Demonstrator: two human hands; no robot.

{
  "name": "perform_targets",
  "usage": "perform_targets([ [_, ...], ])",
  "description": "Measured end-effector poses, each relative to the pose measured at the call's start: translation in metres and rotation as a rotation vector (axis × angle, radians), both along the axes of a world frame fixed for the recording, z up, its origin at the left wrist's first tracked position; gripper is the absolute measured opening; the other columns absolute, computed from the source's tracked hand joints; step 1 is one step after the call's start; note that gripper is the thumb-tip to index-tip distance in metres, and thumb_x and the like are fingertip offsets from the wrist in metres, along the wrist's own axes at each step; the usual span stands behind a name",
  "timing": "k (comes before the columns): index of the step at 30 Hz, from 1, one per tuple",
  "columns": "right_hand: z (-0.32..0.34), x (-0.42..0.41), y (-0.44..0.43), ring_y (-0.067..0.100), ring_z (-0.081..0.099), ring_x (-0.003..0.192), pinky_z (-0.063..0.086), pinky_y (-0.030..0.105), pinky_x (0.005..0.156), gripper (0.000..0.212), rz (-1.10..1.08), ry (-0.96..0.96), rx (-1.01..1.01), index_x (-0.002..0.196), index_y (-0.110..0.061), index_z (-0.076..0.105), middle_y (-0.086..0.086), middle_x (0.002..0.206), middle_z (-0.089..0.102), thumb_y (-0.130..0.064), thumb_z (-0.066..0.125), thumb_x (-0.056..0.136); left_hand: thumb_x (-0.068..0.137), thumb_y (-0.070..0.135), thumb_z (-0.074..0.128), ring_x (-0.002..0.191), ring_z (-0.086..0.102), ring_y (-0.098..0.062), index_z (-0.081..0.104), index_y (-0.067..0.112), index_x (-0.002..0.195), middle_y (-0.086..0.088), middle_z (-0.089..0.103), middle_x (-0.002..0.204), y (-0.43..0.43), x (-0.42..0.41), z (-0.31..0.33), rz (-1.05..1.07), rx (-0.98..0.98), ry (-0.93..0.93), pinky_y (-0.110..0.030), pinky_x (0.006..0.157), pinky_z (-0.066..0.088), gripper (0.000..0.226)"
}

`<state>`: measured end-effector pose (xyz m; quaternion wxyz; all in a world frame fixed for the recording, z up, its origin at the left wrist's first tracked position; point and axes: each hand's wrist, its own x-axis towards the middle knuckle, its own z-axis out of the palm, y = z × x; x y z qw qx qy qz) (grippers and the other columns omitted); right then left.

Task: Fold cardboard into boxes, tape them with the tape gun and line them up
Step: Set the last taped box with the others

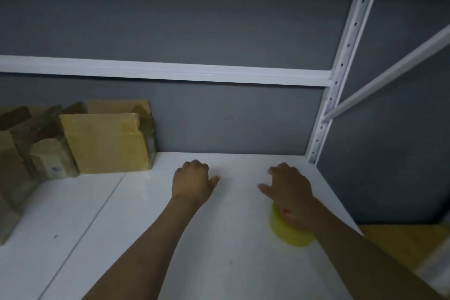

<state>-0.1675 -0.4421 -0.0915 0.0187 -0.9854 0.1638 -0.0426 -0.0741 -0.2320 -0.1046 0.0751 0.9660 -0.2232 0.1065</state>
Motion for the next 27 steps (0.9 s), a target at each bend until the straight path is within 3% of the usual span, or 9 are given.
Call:
perform_targets([
  [5,-0.048,-0.037,-0.037,0.031,0.038,0.126,0.039,0.042,0.101,0.091,-0.146,0.153,0.234,0.146,-0.024,0.027,0.007,0.148,0.026,-0.077,0.05,0.075,0.097,0.055,0.038,0.115,0.052,-0.022,0.059,0.016,0.124,-0.004,0.059,0.124,-0.048,-0.027,-0.031,-0.079,0.026,0.073,-0.033,0.094,0.043,0.052],
  [7,-0.062,-0.04,-0.04,0.036,0.024,0.136,0.029,0.052,0.107,0.108,-0.157,0.211,0.224,0.15,-0.027,0.013,0.008,0.155,0.011,-0.083,0.052,0.067,0.097,0.056,0.037,0.116,0.051,-0.022,0.058,0.016,0.125,-0.003,0.058,0.125,-0.057,-0.032,-0.04,-0.077,0.054,0.101,-0.034,0.095,0.044,0.053],
  [11,-0.076,-0.037,-0.041,0.044,-0.003,0.143,0.011,0.064,0.11,0.11,-0.18,0.207,0.163,0.151,-0.033,0.001,0.005,0.159,-0.011,-0.084,0.05,0.068,0.097,0.055,0.036,0.118,0.049,-0.022,0.056,0.016,0.127,-0.004,0.056,0.128,-0.065,-0.036,-0.05,-0.072,0.088,0.142,-0.034,0.096,0.043,0.053],
  [17,-0.087,-0.021,-0.046,0.042,0.023,0.134,0.03,0.053,0.105,0.096,-0.179,0.122,0.148,0.145,-0.033,0.016,0.005,0.154,0.012,-0.072,0.055,0.068,0.098,0.053,0.037,0.119,0.049,-0.02,0.056,0.017,0.128,-0.002,0.055,0.129,-0.068,-0.013,-0.053,-0.081,0.077,0.163,-0.034,0.096,0.045,0.051],
  [27,-0.062,0.084,-0.05,0.038,0.03,0.125,0.032,0.048,0.101,0.093,-0.17,0.065,0.131,0.143,-0.027,0.024,0.007,0.146,0.023,-0.068,0.056,0.065,0.098,0.052,0.039,0.121,0.048,-0.023,0.054,0.016,0.131,-0.005,0.053,0.132,-0.061,0.078,-0.025,-0.116,0.094,0.113,-0.036,0.098,0.044,0.051],
])
